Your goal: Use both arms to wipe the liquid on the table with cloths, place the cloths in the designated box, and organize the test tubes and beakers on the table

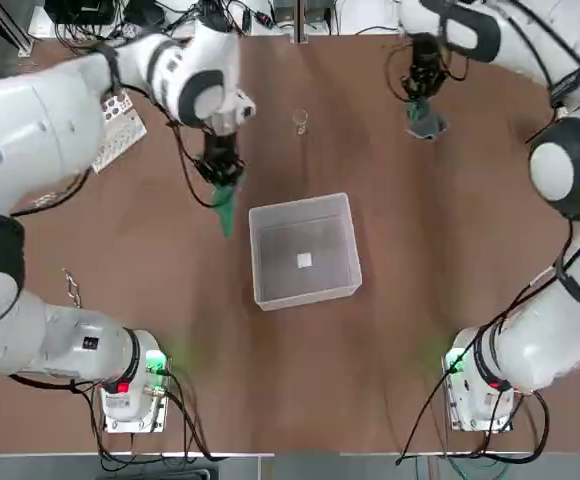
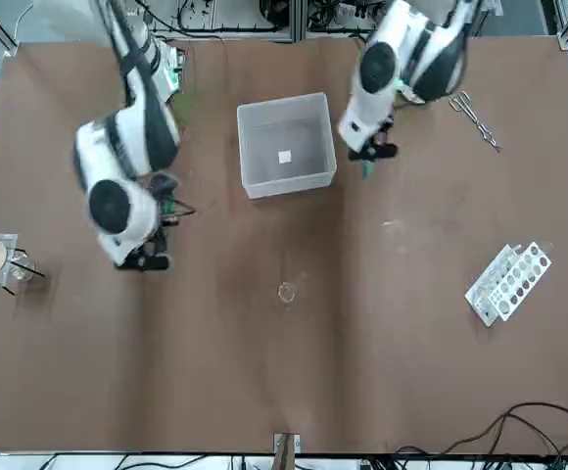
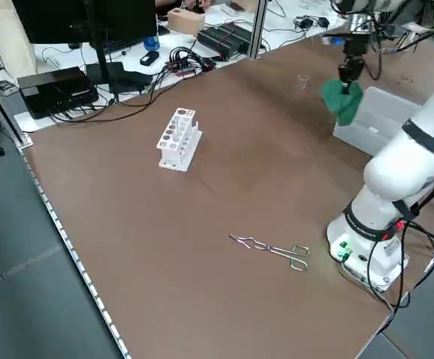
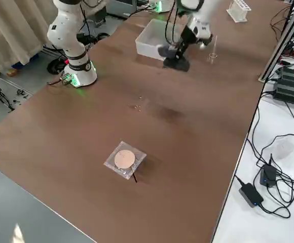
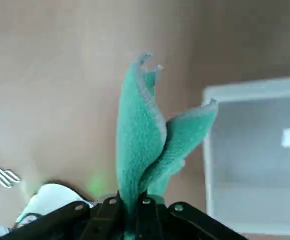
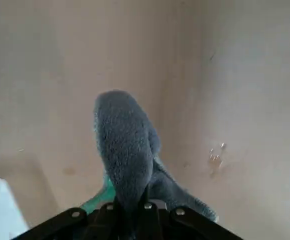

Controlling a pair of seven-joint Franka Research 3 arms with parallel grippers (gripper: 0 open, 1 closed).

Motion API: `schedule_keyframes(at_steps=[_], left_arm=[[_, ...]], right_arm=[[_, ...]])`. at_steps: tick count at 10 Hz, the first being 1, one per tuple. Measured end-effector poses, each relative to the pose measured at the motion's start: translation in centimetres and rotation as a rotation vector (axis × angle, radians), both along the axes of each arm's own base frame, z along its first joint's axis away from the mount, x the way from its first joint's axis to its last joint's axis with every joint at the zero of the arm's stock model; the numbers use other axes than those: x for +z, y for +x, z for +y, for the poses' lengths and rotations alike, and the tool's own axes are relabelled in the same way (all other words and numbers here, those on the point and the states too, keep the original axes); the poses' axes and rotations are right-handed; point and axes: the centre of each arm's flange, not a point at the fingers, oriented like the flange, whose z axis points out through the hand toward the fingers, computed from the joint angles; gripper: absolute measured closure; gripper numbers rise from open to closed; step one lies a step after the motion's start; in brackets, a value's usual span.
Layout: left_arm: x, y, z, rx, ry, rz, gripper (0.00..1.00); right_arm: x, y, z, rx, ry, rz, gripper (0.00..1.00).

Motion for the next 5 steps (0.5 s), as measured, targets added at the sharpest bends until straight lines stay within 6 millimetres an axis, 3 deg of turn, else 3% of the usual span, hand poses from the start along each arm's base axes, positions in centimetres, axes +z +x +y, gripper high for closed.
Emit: schedule_keyframes(at_steps=[2, 5], left_arm=[[-1.7, -3.3, -4.9, -0.013, -0.042, -0.025, 0.93], [-4.3, -4.0, -7.7, 0.016, -0.113, -0.012, 0.93]], right_arm=[[-4.4, -3.1, -4.8, 0.030, 0.045, -0.031, 0.89], [-8.5, -10.7, -9.6, 0.043, 0.081, -0.057, 0.89]])
